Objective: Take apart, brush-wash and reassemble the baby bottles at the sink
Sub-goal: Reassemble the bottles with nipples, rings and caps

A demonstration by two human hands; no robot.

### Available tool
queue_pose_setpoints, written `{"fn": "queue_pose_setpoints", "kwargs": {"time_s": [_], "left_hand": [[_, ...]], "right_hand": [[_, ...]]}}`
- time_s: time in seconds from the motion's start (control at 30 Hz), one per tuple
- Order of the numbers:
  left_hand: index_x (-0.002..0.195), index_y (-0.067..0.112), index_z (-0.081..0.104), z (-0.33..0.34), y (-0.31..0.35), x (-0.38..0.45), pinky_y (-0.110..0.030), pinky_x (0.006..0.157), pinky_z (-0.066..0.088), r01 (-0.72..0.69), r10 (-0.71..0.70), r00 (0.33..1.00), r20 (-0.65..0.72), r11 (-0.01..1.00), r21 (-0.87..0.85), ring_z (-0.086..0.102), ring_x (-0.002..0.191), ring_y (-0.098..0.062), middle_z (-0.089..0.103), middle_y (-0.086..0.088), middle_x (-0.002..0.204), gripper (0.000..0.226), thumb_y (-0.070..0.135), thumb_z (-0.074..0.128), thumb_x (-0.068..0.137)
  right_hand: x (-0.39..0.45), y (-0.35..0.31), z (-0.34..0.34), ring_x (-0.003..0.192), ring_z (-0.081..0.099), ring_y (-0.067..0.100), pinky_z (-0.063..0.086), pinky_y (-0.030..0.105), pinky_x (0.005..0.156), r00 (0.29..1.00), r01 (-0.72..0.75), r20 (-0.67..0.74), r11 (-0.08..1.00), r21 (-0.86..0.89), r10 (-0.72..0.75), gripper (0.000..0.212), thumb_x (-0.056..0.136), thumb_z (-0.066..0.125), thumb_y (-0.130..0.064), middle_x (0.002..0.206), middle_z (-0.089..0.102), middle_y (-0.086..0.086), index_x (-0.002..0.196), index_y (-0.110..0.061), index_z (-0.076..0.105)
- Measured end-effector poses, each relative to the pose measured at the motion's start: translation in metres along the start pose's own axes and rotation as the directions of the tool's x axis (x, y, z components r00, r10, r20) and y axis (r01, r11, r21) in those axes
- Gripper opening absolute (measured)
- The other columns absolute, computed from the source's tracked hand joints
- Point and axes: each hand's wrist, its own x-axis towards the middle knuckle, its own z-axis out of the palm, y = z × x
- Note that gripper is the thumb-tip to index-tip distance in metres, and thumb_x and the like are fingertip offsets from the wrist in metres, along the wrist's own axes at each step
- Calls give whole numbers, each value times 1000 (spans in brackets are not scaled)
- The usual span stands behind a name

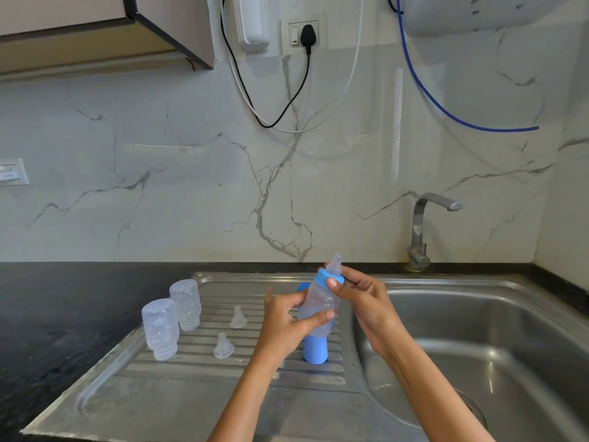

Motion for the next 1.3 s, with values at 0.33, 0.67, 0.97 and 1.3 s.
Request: {"fn": "queue_pose_setpoints", "kwargs": {"time_s": [0.33, 0.67, 0.97, 1.3], "left_hand": [[78, 10, 71, -27, 5, 2, -28, 62, 38, 192, -220, 970, -103, 954, -231, 47, 65, -14, 57, -1, 68, 38, 44, 80, 65], [94, 12, 73, -48, -6, 5, -20, 60, 37, 268, -400, 882, -249, 861, -432, 58, 58, 10, 69, 1, 80, 22, 32, 70, 84], [91, 11, 74, -42, -26, 16, -20, 68, 50, 246, -339, 914, -223, 900, -361, 66, 85, -17, 73, -9, 87, 25, 32, 76, 77], [92, 13, 73, -44, -29, 14, -32, 77, 53, 231, -286, 942, -177, 932, -278, 67, 87, -21, 72, -11, 89, 26, 31, 79, 74]], "right_hand": [[7, 17, 5, 107, 65, 8, 49, 22, 92, 991, -36, -129, 991, -132, 19, 32, 91, 63, -30, 113, 71, -1, 119, -16, 65], [78, 51, -36, 95, 63, 15, 45, 20, 86, 981, -92, -177, 621, -778, -77, 22, 90, 64, -6, 107, 71, 10, 111, -4, 70], [143, 95, -33, 137, 40, 20, 29, 30, 112, 896, 275, 341, 247, -929, 285, 58, 82, 66, 4, 146, 47, 5, 136, -16, 55], [141, 92, -38, 107, 61, 27, 52, 33, 88, 996, 67, 87, 475, -877, 21, 44, 75, 78, -1, 114, 65, 14, 116, -5, 64]]}}
